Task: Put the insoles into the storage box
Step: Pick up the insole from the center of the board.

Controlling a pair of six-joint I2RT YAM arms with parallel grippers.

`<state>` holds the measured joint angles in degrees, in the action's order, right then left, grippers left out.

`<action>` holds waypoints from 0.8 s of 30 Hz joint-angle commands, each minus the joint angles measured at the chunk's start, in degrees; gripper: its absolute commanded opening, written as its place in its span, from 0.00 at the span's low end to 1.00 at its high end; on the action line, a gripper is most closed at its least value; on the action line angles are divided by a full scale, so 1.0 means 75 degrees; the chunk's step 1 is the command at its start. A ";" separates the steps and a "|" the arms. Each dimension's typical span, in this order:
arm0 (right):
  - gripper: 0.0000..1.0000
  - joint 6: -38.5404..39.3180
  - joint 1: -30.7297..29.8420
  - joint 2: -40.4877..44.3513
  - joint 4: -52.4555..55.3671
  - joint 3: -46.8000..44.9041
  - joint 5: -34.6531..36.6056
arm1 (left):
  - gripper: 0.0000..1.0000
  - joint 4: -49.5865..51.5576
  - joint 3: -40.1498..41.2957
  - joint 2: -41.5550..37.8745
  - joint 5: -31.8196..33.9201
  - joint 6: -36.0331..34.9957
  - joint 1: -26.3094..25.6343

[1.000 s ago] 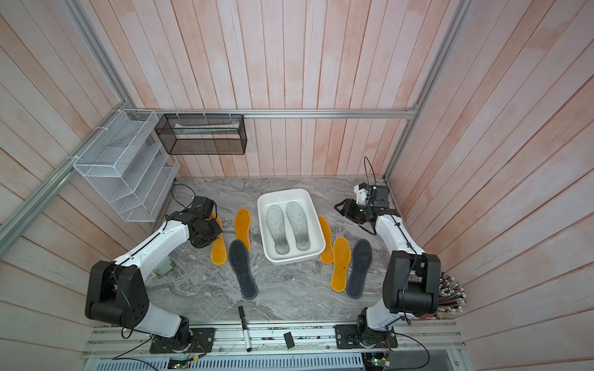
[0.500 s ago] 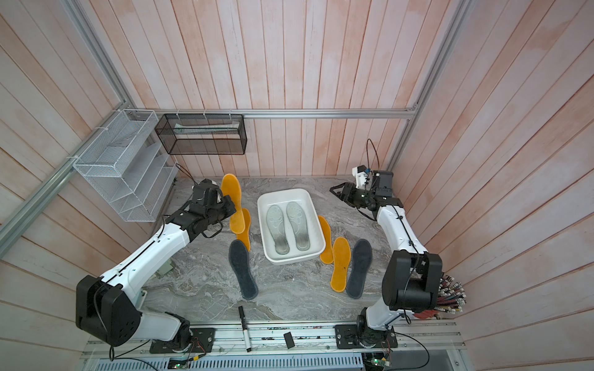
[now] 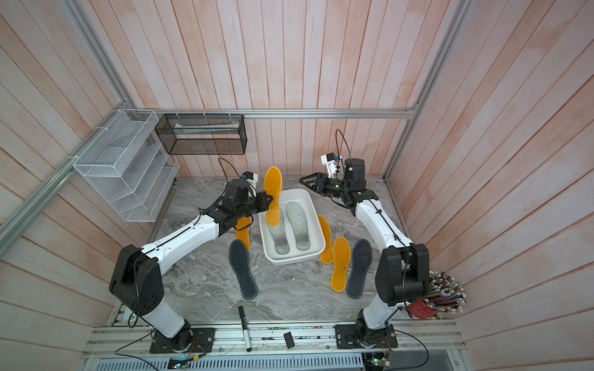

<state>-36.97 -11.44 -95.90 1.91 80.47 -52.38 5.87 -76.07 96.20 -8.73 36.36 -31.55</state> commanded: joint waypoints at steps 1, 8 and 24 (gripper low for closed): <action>0.54 -0.0100 -0.0233 -0.0333 -0.0212 0.0296 -0.0095 | 0.00 -0.0365 -0.0301 0.0185 -0.0296 -0.0151 -0.0084; 0.52 -0.0051 -0.0603 -0.0870 -0.0073 0.0739 0.0010 | 0.00 -0.0423 -0.0427 0.0371 -0.0298 -0.0102 -0.0163; 0.20 -0.0215 -0.0938 -0.1593 -0.0202 0.1236 -0.0118 | 0.00 -0.0440 -0.0458 0.0386 -0.0281 -0.0172 -0.0164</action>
<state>-38.81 -18.22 -107.09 1.28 87.79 -52.45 3.60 -78.00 99.02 -10.46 36.16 -32.69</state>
